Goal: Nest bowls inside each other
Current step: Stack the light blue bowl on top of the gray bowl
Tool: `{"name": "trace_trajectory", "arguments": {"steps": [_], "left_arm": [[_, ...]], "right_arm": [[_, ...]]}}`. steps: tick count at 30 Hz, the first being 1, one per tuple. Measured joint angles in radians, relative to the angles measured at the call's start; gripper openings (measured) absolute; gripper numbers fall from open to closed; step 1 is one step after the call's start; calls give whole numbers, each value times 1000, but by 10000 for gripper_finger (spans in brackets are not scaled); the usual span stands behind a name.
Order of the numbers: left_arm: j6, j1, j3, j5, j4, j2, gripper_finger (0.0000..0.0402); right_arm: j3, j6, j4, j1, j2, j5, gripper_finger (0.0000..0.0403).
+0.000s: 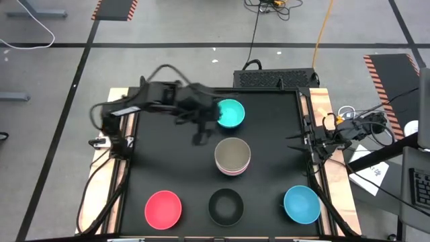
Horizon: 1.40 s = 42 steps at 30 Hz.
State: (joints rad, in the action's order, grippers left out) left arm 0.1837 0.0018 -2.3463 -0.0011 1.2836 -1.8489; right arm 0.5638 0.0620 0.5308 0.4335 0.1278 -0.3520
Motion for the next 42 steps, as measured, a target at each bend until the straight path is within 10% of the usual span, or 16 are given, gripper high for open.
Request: {"name": "trace_trajectory", "arguments": {"steps": [8,21,29,42], "left_arm": [[-44,-191,289,-76,-125,263,293],[-68,-361,1088,-229,-739,733,260],[-93,-365,1247,-230,-808,828,263],[-109,-405,1284,-183,-746,887,262]], "right_arm": [[0,0,-4,0,18,-73,144],[76,-76,-122,-124,182,-187,144],[109,-47,-287,-278,477,22,144],[271,-116,-347,-871,722,484,144]]}}
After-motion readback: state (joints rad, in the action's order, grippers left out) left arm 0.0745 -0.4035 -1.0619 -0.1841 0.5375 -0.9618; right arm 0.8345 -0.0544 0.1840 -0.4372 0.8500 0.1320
